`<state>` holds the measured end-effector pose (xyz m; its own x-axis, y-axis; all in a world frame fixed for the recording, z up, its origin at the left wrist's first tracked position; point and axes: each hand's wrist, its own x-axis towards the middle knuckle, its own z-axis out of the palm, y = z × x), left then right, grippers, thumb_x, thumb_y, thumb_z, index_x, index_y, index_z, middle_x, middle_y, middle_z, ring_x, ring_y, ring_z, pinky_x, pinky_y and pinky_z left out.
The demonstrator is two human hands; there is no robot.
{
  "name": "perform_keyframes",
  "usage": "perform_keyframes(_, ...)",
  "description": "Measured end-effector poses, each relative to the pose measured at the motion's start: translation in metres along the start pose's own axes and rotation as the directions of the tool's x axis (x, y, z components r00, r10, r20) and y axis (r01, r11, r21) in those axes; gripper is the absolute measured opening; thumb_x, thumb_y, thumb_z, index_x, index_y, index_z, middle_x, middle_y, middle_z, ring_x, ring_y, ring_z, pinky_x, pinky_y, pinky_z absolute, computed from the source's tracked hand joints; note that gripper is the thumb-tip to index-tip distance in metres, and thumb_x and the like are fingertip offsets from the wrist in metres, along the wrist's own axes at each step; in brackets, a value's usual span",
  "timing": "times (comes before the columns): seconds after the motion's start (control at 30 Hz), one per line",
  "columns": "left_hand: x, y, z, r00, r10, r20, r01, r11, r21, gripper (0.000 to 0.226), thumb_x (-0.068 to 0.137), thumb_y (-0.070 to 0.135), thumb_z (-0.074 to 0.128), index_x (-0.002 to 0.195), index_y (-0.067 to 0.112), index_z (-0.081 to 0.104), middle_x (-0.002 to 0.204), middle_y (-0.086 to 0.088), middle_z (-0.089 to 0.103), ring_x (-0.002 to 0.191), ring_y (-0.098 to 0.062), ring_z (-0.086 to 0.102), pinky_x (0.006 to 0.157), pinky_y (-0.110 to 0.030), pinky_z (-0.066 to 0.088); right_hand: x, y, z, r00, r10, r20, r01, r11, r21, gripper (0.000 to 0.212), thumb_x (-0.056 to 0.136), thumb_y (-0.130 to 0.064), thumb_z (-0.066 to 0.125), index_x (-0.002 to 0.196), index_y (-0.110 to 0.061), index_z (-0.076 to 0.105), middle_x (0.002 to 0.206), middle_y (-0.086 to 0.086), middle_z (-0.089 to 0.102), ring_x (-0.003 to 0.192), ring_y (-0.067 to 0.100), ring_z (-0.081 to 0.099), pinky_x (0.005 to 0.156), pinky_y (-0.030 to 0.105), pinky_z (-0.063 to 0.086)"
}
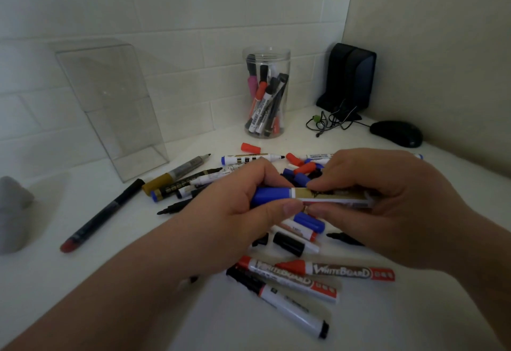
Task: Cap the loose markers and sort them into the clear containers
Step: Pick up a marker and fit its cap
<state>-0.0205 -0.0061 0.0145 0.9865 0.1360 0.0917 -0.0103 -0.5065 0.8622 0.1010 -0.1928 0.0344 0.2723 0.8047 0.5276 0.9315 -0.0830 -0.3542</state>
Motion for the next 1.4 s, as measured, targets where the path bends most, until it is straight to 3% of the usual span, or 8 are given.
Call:
perform_keyframes(0.3, -0.014, 0.016, -0.001, 0.996, 0.084, -0.006, -0.078, 0.954, 0.288, 0.036, 0.068, 0.072, 0.040, 0.095, 0.049, 0.045, 0.100, 0.019, 0.060, 0.081, -0.011, 0.064, 0.069, -0.034, 0.053, -0.001, -0.009, -0.005, 0.981, 0.187, 0.057, -0.195, 0.955, 0.223, 0.030, 0.072, -0.050, 0.080, 0.100, -0.047, 0.069, 0.085, -0.017, 0.072, 0.072, 0.011, 0.069, 0.062, 0.027, 0.056)
perform_keyframes(0.5, -0.008, 0.009, 0.002, 0.999, 0.049, -0.007, -0.044, 0.936, 0.349, 0.032, 0.070, 0.069, 0.044, 0.094, 0.048, 0.044, 0.099, 0.023, 0.059, 0.084, -0.008, 0.059, 0.074, -0.025, 0.049, 0.008, 0.000, -0.001, 0.824, 0.398, 0.402, -0.560, 0.678, 0.477, 0.030, 0.060, -0.042, 0.077, 0.085, -0.025, 0.078, 0.066, 0.006, 0.070, 0.044, 0.014, 0.047, 0.040, 0.021, 0.038)
perform_keyframes(0.67, -0.004, 0.004, 0.003, 0.997, 0.061, -0.039, -0.056, 0.991, 0.123, 0.025, 0.070, 0.061, 0.059, 0.089, 0.048, 0.051, 0.084, 0.006, 0.066, 0.067, -0.020, 0.063, 0.063, -0.042, 0.057, 0.008, 0.005, 0.002, 0.698, 0.445, 0.560, -0.711, 0.338, 0.617, 0.023, 0.072, -0.022, 0.072, 0.087, -0.004, 0.075, 0.058, 0.009, 0.061, 0.038, 0.010, 0.035, 0.034, 0.017, 0.029)
perform_keyframes(0.73, 0.000, 0.001, 0.005, 0.997, 0.055, -0.055, -0.062, 0.989, -0.134, 0.018, 0.084, 0.056, 0.063, 0.087, 0.040, 0.057, 0.064, -0.004, 0.057, 0.058, -0.032, 0.052, 0.057, -0.050, 0.052, 0.008, 0.008, 0.003, 0.701, 0.433, 0.567, -0.693, 0.229, 0.683, 0.029, 0.081, -0.025, 0.064, 0.095, 0.000, 0.070, 0.062, 0.011, 0.060, 0.037, 0.008, 0.038, 0.032, 0.017, 0.030)
perform_keyframes(0.83, 0.009, -0.005, 0.008, 0.980, -0.002, -0.201, -0.092, 0.885, -0.457, 0.022, 0.093, 0.043, 0.064, 0.079, 0.026, 0.062, 0.059, -0.004, 0.042, 0.052, -0.020, 0.038, 0.055, -0.038, 0.040, 0.007, 0.015, 0.006, 0.760, 0.423, 0.494, -0.581, 0.101, 0.808, 0.029, 0.090, -0.019, 0.057, 0.108, 0.001, 0.066, 0.073, 0.021, 0.059, 0.044, 0.014, 0.046, 0.035, 0.018, 0.034)
perform_keyframes(0.97, 0.016, -0.010, 0.014, 0.956, -0.095, -0.278, -0.082, 0.824, -0.561, 0.025, 0.078, 0.040, 0.062, 0.081, 0.016, 0.058, 0.060, -0.006, 0.035, 0.049, -0.018, 0.032, 0.049, -0.032, 0.038, 0.008, 0.019, 0.013, 0.785, 0.536, 0.311, -0.476, 0.202, 0.856, 0.016, 0.083, -0.008, 0.061, 0.097, -0.007, 0.070, 0.074, 0.021, 0.061, 0.055, 0.022, 0.045, 0.048, 0.024, 0.029)
perform_keyframes(1.13, 0.014, -0.009, 0.016, 0.955, 0.010, -0.297, -0.148, 0.883, -0.445, 0.031, 0.081, 0.037, 0.055, 0.092, 0.008, 0.050, 0.057, -0.003, 0.039, 0.049, -0.016, 0.038, 0.053, -0.025, 0.044, 0.009, 0.014, 0.019, 0.777, 0.571, 0.267, -0.434, 0.177, 0.883, 0.027, 0.083, -0.021, 0.060, 0.102, -0.002, 0.061, 0.065, 0.016, 0.058, 0.038, 0.015, 0.040, 0.033, 0.018, 0.028)
perform_keyframes(1.4, 0.017, -0.008, 0.018, 0.924, -0.018, -0.383, -0.088, 0.963, -0.257, 0.010, 0.080, 0.052, 0.055, 0.081, 0.041, 0.057, 0.061, 0.001, 0.058, 0.054, -0.017, 0.055, 0.057, -0.039, 0.052, 0.017, -0.005, 0.026, 0.700, 0.708, 0.094, -0.359, 0.235, 0.903, 0.019, 0.087, -0.022, 0.059, 0.103, -0.011, 0.062, 0.068, 0.017, 0.064, 0.045, 0.021, 0.051, 0.036, 0.026, 0.039)
